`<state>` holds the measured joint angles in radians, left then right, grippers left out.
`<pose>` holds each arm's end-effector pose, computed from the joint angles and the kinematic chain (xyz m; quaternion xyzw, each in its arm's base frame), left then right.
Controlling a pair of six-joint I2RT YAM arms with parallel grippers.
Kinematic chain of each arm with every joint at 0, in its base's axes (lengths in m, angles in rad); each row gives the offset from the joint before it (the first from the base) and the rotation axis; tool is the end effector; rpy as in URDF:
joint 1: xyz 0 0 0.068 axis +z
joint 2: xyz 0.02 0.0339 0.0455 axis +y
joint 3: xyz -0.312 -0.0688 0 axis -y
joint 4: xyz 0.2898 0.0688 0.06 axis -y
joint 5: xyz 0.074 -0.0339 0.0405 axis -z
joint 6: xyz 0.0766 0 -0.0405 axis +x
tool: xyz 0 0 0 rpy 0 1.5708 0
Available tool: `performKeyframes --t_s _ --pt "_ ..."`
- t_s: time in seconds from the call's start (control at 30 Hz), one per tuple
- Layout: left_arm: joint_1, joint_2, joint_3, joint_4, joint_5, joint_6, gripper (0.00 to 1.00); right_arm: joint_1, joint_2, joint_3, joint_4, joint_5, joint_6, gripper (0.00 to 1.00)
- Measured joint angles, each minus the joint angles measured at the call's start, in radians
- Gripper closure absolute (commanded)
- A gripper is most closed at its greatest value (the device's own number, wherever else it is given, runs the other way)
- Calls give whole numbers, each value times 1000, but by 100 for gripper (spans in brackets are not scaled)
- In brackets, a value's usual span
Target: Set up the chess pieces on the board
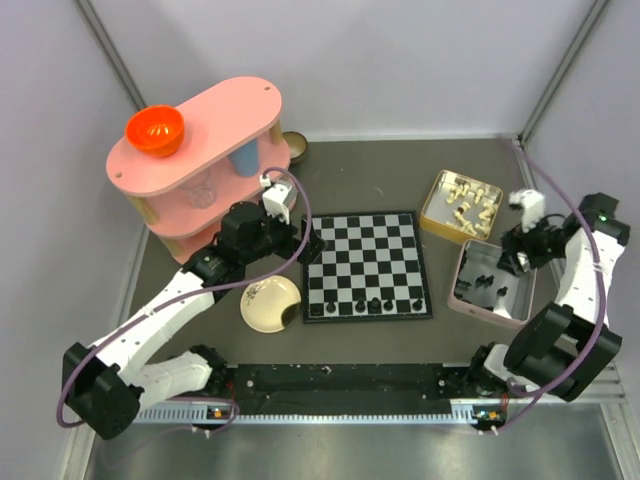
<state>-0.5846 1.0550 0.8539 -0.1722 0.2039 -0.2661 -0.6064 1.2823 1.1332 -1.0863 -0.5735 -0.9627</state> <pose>0.2423 -0.1789 0.3315 0.1869 0.8023 -0.3079 0.4760 0.2474 -0.1210 0.2983 -0.2141 0.9224 0.0842 0.3103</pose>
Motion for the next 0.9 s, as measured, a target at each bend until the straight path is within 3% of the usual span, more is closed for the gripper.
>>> performKeyframes --t_s 0.13,0.27,0.53,0.9 --pt "1 18 12 -5 5 0 1 155 4 -80 -115 -105 -397 24" --pt "2 16 19 -6 4 0 1 281 53 -139 -117 -103 -554 31" --pt "2 -40 17 -9 -16 -32 1 325 134 -203 10 -27 -651 40" --pt "2 -58 8 -13 -20 -58 1 354 179 -291 165 33 -668 50"
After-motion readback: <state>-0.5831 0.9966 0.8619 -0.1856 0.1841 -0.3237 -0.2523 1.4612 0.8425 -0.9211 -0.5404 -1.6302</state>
